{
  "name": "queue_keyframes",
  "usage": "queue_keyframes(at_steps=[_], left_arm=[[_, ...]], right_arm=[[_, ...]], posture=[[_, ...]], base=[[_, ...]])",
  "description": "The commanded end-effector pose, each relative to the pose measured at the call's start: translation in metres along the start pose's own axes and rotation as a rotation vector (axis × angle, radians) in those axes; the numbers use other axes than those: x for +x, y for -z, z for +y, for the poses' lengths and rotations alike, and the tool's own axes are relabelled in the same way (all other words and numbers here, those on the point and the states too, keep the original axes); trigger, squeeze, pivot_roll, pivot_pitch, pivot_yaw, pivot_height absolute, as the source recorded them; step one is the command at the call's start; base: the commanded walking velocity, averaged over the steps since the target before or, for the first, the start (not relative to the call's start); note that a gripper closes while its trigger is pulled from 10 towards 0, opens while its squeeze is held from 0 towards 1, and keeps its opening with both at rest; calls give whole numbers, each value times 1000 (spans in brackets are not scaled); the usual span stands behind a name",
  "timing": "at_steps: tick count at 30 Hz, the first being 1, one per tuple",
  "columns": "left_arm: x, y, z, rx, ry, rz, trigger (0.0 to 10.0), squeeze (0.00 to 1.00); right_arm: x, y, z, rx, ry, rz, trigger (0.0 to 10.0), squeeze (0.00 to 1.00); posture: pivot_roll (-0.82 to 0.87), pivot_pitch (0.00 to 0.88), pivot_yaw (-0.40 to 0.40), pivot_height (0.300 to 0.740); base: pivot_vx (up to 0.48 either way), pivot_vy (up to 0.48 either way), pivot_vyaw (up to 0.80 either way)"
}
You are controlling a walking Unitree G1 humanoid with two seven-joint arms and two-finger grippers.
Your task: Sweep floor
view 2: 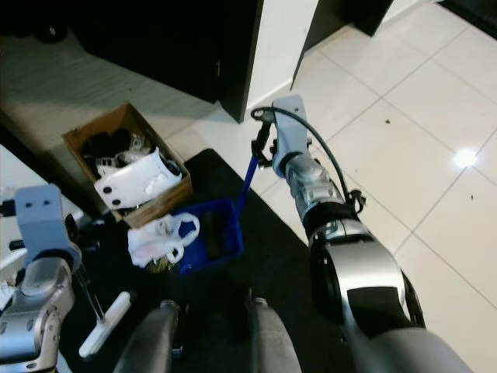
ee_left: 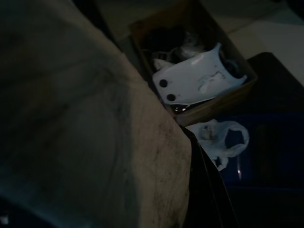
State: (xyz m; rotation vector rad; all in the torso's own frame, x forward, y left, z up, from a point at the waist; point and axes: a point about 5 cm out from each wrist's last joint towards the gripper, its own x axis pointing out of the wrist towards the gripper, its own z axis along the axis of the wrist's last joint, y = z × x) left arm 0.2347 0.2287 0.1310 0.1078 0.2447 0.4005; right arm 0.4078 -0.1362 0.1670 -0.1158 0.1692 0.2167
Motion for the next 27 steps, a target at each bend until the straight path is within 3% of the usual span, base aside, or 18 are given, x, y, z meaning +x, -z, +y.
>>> queue_keyframes(at_steps=[1,4,6,8,14,15,16,17,18,19,20,27], left_arm=[[-8,-3,22,50,-84,-11,10000,0],[-17,-3,36,63,-125,-9,10000,0],[-17,-3,36,63,-125,-9,10000,0],[-26,-1,47,72,-161,-4,10000,0],[-42,1,59,82,-199,9,10000,0],[-45,2,61,83,-204,13,10000,0],[-45,2,61,83,-204,13,10000,0],[-48,2,63,84,-211,18,10000,0],[-50,3,65,86,-218,22,10000,0],[-52,3,66,87,-224,24,10000,0],[-53,3,67,88,-227,26,10000,0],[-55,4,72,92,-241,34,10000,0]], right_arm=[[-1,7,-6,11,23,46,10000,0],[-2,7,-6,-4,27,51,10000,0],[-2,7,-6,-4,27,51,10000,0],[-1,4,-7,6,30,36,10000,0],[0,-4,-7,29,21,6,10000,0],[0,-5,-7,28,22,6,9059,0],[0,-5,-7,28,22,6,9059,0],[0,-6,-7,27,24,1,7961,0],[1,-8,-7,28,25,-6,4431,0],[1,-10,-7,29,25,-11,3137,0],[1,-11,-7,29,25,-15,39,0],[2,-20,-7,9,15,-61,0,0]], posture=[[319,385,-77,740],[350,400,-78,740],[350,400,-78,740],[382,416,-81,740],[406,428,-92,740],[408,428,-93,740],[408,428,-93,740],[415,431,-97,740],[423,431,-99,740],[425,431,-99,740],[425,431,-99,740],[425,415,-101,740]], base=[[0,0,0],[0,0,0],[0,0,0],[0,0,0],[0,0,0],[0,0,0],[0,0,0],[0,0,0],[0,0,0],[0,0,0],[0,0,0],[0,0,0]])
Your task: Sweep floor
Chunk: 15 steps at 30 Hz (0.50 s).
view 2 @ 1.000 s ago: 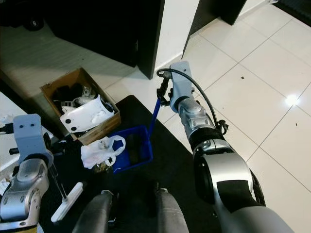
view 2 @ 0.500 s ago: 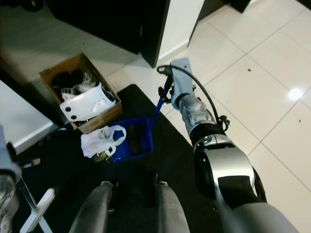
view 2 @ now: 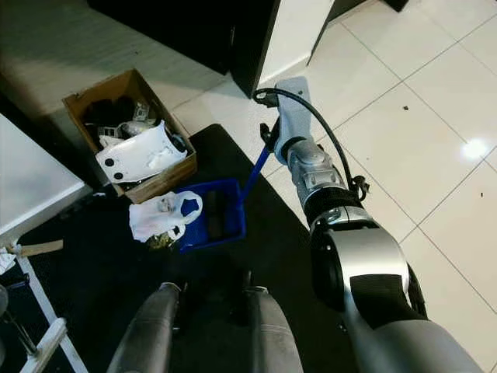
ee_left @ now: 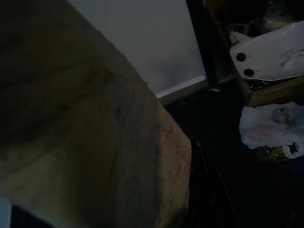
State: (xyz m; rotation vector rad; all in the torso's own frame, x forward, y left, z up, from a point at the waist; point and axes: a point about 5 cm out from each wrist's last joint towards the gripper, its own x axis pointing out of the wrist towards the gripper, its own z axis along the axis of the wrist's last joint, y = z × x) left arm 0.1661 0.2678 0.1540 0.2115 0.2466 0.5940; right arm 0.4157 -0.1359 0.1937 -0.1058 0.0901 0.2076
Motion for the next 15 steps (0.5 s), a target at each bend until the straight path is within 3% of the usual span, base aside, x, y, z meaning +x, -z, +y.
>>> queue_keyframes(at_steps=[1,6,11,15], left_arm=[[-3,7,7,18,-36,38,10000,0],[-1,7,4,13,-30,41,10000,0],[11,3,-12,-23,5,17,10000,0],[16,-1,-22,-45,35,-3,10000,0]], right_arm=[[-2,7,-3,6,2,18,0,0],[-2,5,-4,0,-12,3,0,0],[-5,11,-10,83,-33,-3,0,0],[-5,10,-10,99,-70,-12,0,0]], posture=[[425,415,-101,740],[411,401,-103,740],[347,355,-114,740],[320,337,-114,740]], base=[[0,0,0],[0,0,0],[0,0,0],[0,0,0]])
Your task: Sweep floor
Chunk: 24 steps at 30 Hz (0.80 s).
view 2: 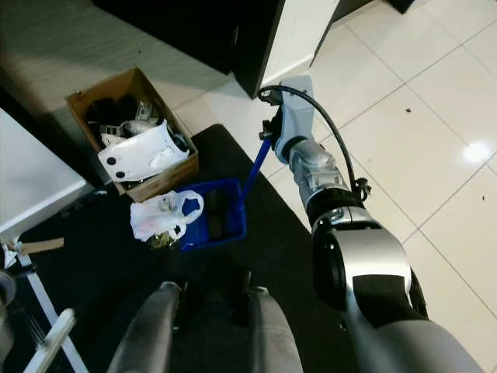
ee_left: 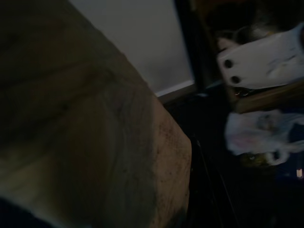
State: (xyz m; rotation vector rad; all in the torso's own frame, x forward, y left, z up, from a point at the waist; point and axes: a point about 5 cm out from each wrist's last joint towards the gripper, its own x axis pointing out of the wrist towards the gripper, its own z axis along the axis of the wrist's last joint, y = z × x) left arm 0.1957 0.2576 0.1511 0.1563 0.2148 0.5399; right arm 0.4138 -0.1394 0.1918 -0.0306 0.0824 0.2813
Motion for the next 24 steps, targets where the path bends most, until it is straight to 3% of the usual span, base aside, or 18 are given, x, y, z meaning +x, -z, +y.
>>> queue_keyframes(at_steps=[1,2,4,6,10,13,17,19,21,24], left_arm=[[2,4,-2,2,-8,9,10000,0],[9,-2,-9,-18,20,-14,10000,0],[13,-7,-10,-29,30,-30,10000,0],[27,-20,-12,-74,38,-67,10000,0],[36,-28,-15,-90,30,-94,10000,0],[51,-36,-16,-98,-43,-133,10000,0],[64,-29,-18,-82,-123,-118,10000,0],[68,-27,-17,-71,-152,-112,10000,0],[72,-25,-15,-57,-198,-113,10000,0],[77,-18,-17,-108,-206,-98,10000,0]], right_arm=[[-4,6,-7,35,-19,-1,1176,0],[-6,5,-6,18,-89,-17,10000,0],[-7,7,-6,-1,-117,-13,10000,0],[-11,16,-5,-55,-179,9,10000,0],[-12,23,-2,-59,-219,28,10000,0],[-12,27,3,-59,-268,63,10000,0],[-11,31,4,-82,-240,108,10000,0],[-11,32,5,-68,-242,118,10000,0],[-10,32,8,2,-255,144,10000,0],[-7,27,11,57,-252,156,10000,0]], posture=[[297,324,-112,740],[287,317,-111,740],[267,306,-107,740],[236,289,-100,740],[221,280,-98,740],[194,271,-94,740],[182,267,-99,740],[176,266,-99,740],[171,268,-102,740],[165,271,-113,740]], base=[[0,0,0],[0,0,0],[0,0,0],[0,0,0],[0,0,0],[0,0,0],[0,0,0],[0,0,0],[0,0,0],[0,0,0]])
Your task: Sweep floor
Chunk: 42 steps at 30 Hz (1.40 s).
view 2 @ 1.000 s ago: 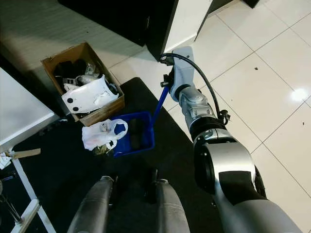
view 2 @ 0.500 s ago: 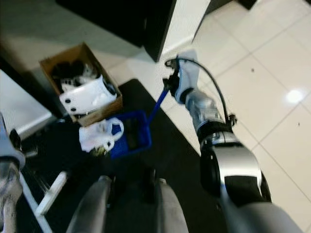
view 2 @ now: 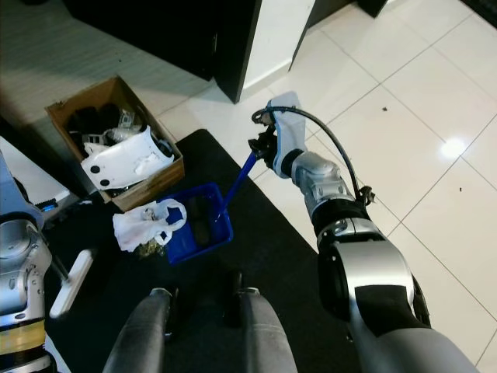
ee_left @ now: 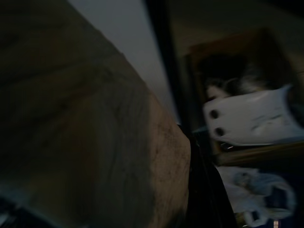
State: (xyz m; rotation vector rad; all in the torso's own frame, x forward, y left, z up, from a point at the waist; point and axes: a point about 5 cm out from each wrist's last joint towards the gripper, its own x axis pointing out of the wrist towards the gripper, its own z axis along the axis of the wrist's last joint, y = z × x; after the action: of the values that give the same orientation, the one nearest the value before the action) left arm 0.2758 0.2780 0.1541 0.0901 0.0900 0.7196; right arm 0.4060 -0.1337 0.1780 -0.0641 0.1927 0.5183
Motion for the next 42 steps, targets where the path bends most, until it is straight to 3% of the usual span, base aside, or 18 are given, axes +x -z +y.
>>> queue_keyframes(at_steps=[1,2,4,9,10,14,15,17,22,28,32,37,42], left_arm=[[2,5,2,-35,-25,-10,10000,0],[2,5,2,-35,-25,-10,10000,0],[7,15,-3,-165,-30,23,10000,0],[11,18,-8,-248,-74,-1,10000,0],[14,13,-10,-246,-67,-36,10000,0],[16,8,-11,-240,-60,-61,10000,0],[20,3,-11,-230,-61,-85,10000,0],[26,-9,-5,-205,-64,-139,10000,0],[31,-26,13,-146,-82,-241,10000,0],[37,-34,27,-143,-115,-293,10000,0],[43,-8,20,-124,-101,-195,10000,0],[40,20,8,-165,-44,-78,10000,0],[29,51,-19,-330,84,82,10000,0]], right_arm=[[1,10,4,101,-18,33,10000,0],[1,10,4,101,-18,33,10000,0],[5,5,9,143,-39,26,10000,0],[8,-3,13,167,-45,29,10000,0],[8,-2,13,118,-44,43,10000,0],[8,-1,13,79,-42,54,10000,0],[8,2,14,24,-32,72,10000,0],[9,5,16,-60,-21,88,10000,0],[11,2,19,-172,-19,88,10000,0],[12,3,21,-156,-21,75,10000,0],[13,9,23,-145,19,82,10000,0],[14,8,25,-127,36,66,10000,0],[14,9,23,-106,63,58,10000,0]], posture=[[165,271,-113,740],[165,271,-113,740],[139,272,-124,740],[132,274,-130,740],[133,277,-132,740],[133,277,-132,740],[127,276,-126,740],[125,277,-119,740],[121,281,-111,740],[125,278,-114,740],[120,274,-114,740],[111,271,-111,740],[100,268,-113,740]], base=[[0,0,0],[0,0,0],[0,0,0],[0,0,0],[0,0,0],[0,0,0],[0,0,0],[0,0,0],[0,0,0],[0,0,0],[0,0,0],[0,0,0],[0,0,0]])
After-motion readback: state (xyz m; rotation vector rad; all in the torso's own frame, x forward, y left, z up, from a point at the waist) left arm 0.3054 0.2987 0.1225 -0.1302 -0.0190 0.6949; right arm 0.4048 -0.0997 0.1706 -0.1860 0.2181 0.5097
